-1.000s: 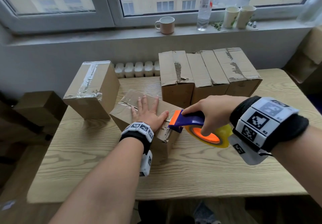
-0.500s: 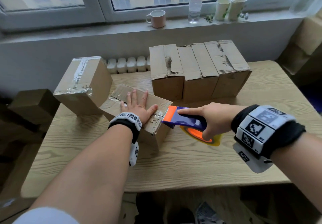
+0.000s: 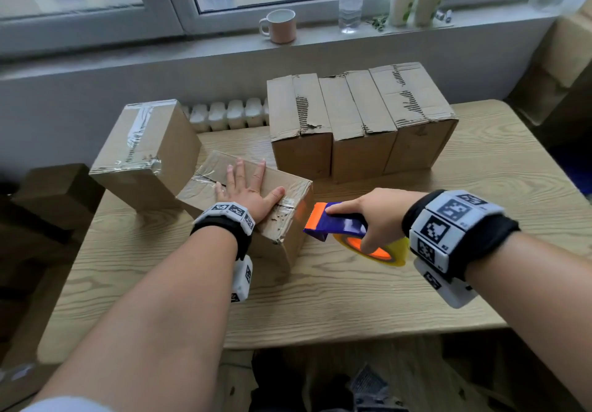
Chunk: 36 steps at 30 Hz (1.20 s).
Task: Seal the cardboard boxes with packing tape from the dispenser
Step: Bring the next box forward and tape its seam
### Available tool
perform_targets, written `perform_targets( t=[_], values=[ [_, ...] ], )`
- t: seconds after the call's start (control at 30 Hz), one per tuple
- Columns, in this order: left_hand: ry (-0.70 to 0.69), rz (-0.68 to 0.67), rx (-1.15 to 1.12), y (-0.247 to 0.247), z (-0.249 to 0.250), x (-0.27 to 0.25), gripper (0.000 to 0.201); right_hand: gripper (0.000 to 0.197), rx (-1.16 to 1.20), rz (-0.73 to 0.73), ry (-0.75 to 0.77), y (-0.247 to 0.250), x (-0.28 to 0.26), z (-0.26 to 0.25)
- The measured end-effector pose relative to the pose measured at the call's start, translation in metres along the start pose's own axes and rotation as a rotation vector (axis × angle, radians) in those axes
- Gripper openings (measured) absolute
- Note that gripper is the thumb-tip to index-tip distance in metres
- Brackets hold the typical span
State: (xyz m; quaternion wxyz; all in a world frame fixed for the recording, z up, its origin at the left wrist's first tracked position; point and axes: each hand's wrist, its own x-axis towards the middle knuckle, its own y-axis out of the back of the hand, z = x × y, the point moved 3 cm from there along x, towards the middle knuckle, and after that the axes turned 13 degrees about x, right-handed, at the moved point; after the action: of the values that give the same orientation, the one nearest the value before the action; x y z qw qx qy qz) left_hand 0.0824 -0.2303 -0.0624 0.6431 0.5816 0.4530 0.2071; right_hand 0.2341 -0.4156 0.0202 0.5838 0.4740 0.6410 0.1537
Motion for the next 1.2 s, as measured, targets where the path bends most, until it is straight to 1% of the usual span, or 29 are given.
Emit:
perform_targets(
  t=[0.13, 0.23, 0.3, 0.37, 0.43, 0.47, 0.53, 0.63, 0.7, 0.77, 0.83, 0.87, 0.9, 0.93, 0.97, 1.0, 1.03, 1.07, 1.1, 1.13, 1.2],
  values=[
    [0.008, 0.022, 0.017, -0.001, 0.001, 0.001, 0.077, 0.084, 0.007, 0.008, 0.012, 0.005, 0.017, -0.013],
    [0.012, 0.028, 0.016, -0.003, 0.003, 0.001, 0.078, 0.08, 0.051, -0.001, -0.016, 0.014, 0.026, -0.015],
    [0.011, 0.03, 0.014, -0.002, 0.003, 0.0, 0.078, 0.071, 0.146, -0.033, -0.038, 0.02, 0.03, -0.013],
    [0.009, 0.039, 0.005, -0.001, 0.003, -0.001, 0.078, 0.058, 0.323, -0.078, -0.051, 0.024, 0.036, -0.008],
    [0.007, 0.056, -0.008, 0.002, 0.003, -0.002, 0.078, 0.049, 0.465, -0.085, -0.092, 0.025, 0.04, -0.002],
    [0.005, 0.062, -0.011, 0.002, 0.003, -0.003, 0.079, 0.045, 0.488, -0.069, -0.12, 0.022, 0.042, 0.0],
    [0.0, 0.057, -0.007, 0.006, 0.001, -0.005, 0.079, 0.043, 0.429, -0.011, -0.171, 0.012, 0.045, 0.002],
    [0.005, 0.086, 0.054, 0.026, 0.0, -0.004, 0.082, 0.052, 0.261, 0.082, -0.212, -0.002, 0.043, 0.004],
    [0.041, 0.088, 0.164, 0.04, 0.0, 0.0, 0.088, 0.056, 0.289, 0.137, -0.225, -0.001, 0.038, 0.011],
    [0.099, 0.002, 0.198, 0.041, -0.004, 0.008, 0.103, 0.057, 0.358, 0.197, -0.236, 0.007, 0.032, 0.018],
    [0.106, -0.125, 0.127, 0.033, -0.007, 0.013, 0.114, 0.057, 0.356, 0.23, -0.239, 0.015, 0.026, 0.021],
    [0.099, -0.175, 0.098, 0.032, -0.008, 0.013, 0.115, 0.059, 0.332, 0.239, -0.239, 0.019, 0.023, 0.021],
    [0.101, -0.194, 0.077, 0.034, -0.008, 0.012, 0.112, 0.061, 0.306, 0.251, -0.237, 0.022, 0.021, 0.02],
    [0.099, -0.177, 0.066, 0.037, -0.007, 0.011, 0.105, 0.062, 0.29, 0.266, -0.234, 0.024, 0.018, 0.019],
    [0.061, -0.131, 0.062, 0.044, -0.004, 0.009, 0.097, 0.063, 0.286, 0.284, -0.227, 0.027, 0.015, 0.019],
    [-0.038, -0.085, 0.04, 0.049, 0.002, 0.008, 0.09, 0.063, 0.292, 0.303, -0.218, 0.029, 0.012, 0.018],
    [-0.187, -0.068, 0.023, 0.052, 0.01, 0.007, 0.088, 0.063, 0.304, 0.324, -0.207, 0.031, 0.01, 0.018],
    [-0.324, -0.085, 0.023, 0.054, 0.017, 0.003, 0.089, 0.063, 0.319, 0.34, -0.199, 0.034, 0.007, 0.017],
    [-0.403, -0.116, 0.036, 0.054, 0.021, 0.0, 0.088, 0.065, 0.332, 0.354, -0.193, 0.036, 0.005, 0.016],
    [-0.432, -0.143, 0.052, 0.053, 0.023, 0.0, 0.085, 0.066, 0.341, 0.364, -0.188, 0.037, 0.004, 0.015],
    [-0.427, -0.142, 0.057, 0.049, 0.025, 0.003, 0.073, 0.066, 0.349, 0.375, -0.178, 0.039, 0.002, 0.012]
  ],
)
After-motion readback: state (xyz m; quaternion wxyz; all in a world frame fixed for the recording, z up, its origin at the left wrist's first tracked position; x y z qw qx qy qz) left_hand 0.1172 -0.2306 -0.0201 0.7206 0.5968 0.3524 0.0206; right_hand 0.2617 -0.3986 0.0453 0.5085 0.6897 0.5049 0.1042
